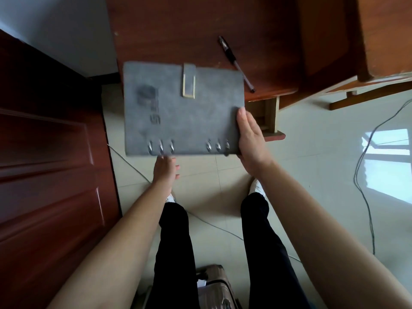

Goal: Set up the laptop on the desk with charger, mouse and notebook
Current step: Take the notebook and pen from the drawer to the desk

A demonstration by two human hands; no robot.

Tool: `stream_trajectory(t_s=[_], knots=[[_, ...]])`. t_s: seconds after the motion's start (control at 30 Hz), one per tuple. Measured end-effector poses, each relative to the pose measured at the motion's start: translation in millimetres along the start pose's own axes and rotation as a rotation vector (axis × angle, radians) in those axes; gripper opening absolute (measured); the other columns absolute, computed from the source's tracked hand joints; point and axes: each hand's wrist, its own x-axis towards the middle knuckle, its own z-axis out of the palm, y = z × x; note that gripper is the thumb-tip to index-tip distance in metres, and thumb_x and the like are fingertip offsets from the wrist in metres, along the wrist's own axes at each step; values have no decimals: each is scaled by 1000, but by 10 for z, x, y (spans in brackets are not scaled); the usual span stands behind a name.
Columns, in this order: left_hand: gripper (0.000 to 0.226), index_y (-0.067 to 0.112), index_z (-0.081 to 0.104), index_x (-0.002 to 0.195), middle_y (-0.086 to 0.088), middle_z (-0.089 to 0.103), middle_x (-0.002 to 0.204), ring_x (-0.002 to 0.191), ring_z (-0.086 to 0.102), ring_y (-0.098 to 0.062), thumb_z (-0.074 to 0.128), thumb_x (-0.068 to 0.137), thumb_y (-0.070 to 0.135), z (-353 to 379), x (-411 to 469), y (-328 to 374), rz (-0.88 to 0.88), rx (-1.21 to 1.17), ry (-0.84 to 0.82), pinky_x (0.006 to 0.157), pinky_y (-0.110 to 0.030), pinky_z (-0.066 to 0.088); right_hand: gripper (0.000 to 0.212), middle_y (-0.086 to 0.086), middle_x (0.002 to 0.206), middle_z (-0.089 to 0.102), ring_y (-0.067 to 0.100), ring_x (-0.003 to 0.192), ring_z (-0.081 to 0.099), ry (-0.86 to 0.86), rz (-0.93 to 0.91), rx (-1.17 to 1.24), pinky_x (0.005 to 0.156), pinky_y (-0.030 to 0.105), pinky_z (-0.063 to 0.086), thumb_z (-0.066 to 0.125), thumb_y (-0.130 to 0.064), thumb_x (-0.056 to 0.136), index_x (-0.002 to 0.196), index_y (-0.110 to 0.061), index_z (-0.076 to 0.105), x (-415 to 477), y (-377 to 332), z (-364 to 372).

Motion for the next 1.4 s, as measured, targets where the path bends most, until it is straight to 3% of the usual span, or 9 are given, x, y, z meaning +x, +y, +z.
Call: stream_trajectory(t_s=[0.1,0.3,0.47,0.57,0.63,0.73,0.87,1.07,1.4], knots=[[60,17,43,140,-3,59,120,102,64,-22,26,102,61,14,-111,123,108,-63,-16,88,-46,57,36,2,123,65,22,116,64,27,-25,-32,100,50,55,44,-53,103,118,-24,59,186,-138,276],[60,20,31,148,-12,56,139,111,63,-27,25,103,59,52,-156,172,33,-226,-60,85,-42,56,41,-6,103,56,8,91,61,311,-202,-399,92,32,56,53,-55,99,125,-24,61,271,-71,315],[66,22,28,153,-10,59,139,104,67,-26,17,102,62,221,-145,195,-20,-347,-46,59,-27,53,42,-1,122,52,-8,105,50,593,-201,-319,88,18,41,52,-40,101,139,-22,49,176,274,-68],[62,25,23,152,-12,61,134,97,70,-25,20,102,62,305,-76,156,20,-464,7,70,-34,58,66,13,151,29,20,138,34,904,9,-276,109,31,30,58,-34,97,154,-17,29,196,419,-317],[59,25,24,150,-11,60,131,94,72,-25,25,102,61,311,-31,131,31,-528,38,73,-38,60,74,12,160,21,29,147,24,856,236,-167,119,44,24,55,-39,99,159,-17,18,261,490,-436],[51,27,26,146,-9,52,133,96,73,-28,33,104,54,327,41,111,47,-643,62,82,-45,61,44,8,149,45,24,126,55,558,400,149,104,41,51,43,-41,102,141,-21,42,360,541,-532],[48,18,33,148,-16,48,143,103,66,-33,36,107,42,301,-3,170,74,-796,34,89,-47,58,40,6,126,63,17,103,72,504,222,254,92,40,60,38,-23,99,133,-16,57,313,571,-489],[71,34,17,155,-17,47,140,106,70,-33,33,96,70,140,-209,408,163,-897,-86,90,-48,57,61,-4,141,53,14,105,71,445,-2,136,91,38,61,35,-16,95,156,-16,33,287,432,-401],[96,25,57,138,-4,62,137,130,55,-28,19,79,91,77,-1,885,234,-1057,-314,108,-58,40,60,-2,111,61,17,97,62,309,-109,-76,83,42,58,39,-18,82,141,-15,46,742,132,-309]])
